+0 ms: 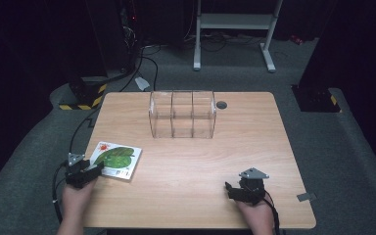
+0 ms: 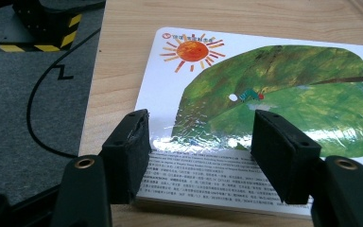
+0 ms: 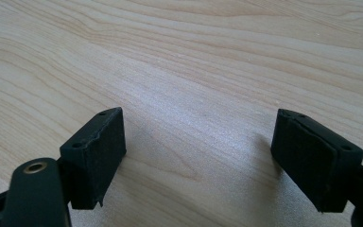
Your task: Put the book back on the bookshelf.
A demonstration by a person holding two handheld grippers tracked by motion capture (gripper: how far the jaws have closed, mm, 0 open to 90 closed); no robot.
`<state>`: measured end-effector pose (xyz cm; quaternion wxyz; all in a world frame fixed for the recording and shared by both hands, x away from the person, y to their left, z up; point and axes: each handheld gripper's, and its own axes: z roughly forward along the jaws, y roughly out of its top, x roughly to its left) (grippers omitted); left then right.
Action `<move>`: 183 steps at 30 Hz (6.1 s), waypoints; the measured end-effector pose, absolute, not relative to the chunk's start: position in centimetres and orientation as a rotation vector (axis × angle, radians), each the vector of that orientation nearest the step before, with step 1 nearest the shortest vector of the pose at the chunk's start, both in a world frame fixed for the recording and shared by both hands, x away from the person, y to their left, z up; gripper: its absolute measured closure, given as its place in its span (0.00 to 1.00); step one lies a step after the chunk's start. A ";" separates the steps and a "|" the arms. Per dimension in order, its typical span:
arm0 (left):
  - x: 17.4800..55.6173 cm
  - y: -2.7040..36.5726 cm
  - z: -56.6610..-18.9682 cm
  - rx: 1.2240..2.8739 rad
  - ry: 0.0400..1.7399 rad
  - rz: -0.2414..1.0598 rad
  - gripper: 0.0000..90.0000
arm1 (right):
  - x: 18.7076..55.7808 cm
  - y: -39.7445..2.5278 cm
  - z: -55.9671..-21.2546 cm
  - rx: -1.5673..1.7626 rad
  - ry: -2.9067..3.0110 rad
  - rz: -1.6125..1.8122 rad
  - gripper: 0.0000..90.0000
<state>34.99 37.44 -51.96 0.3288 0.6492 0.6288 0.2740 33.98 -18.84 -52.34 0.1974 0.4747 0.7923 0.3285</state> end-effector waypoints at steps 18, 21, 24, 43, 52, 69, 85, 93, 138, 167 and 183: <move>35.7 37.9 -52.2 1.678 1.713 0.661 0.20 | 34.0 -18.9 -52.3 1.331 2.217 0.930 0.21; 35.6 37.6 -52.2 1.694 1.701 0.647 0.21 | 34.0 -18.9 -52.4 1.329 2.217 0.928 0.21; 35.3 37.4 -52.0 1.702 1.669 0.622 0.32 | 34.0 -18.9 -52.3 1.331 2.217 0.931 0.21; 33.9 28.8 -51.2 1.949 1.406 0.567 0.48 | 33.9 -19.0 -52.3 1.339 2.217 0.939 0.23; 33.6 26.0 -51.3 1.985 1.329 0.542 0.48 | 33.8 -18.9 -52.3 1.336 2.209 0.926 0.24; 35.7 25.7 -52.1 1.861 1.375 0.375 0.46 | 34.0 -10.0 -51.1 1.256 2.281 1.193 0.27; 33.4 18.0 -52.0 1.991 1.151 0.342 0.44 | 34.4 -10.8 -51.7 1.342 2.282 1.134 0.29; 32.7 17.2 -52.2 1.948 1.201 0.329 0.45 | 32.9 -13.2 -51.9 1.410 2.253 1.153 0.35; 29.8 17.4 -48.2 1.767 1.064 0.356 0.56 | 31.2 -10.0 -52.1 1.284 2.309 1.092 0.15; 34.0 17.7 -49.2 1.759 1.175 0.182 0.44 | 31.5 -10.1 -52.2 1.351 2.280 1.075 0.25; 35.6 17.2 -49.6 1.793 1.134 0.147 0.64 | 31.3 -10.2 -52.2 1.322 2.327 1.085 0.19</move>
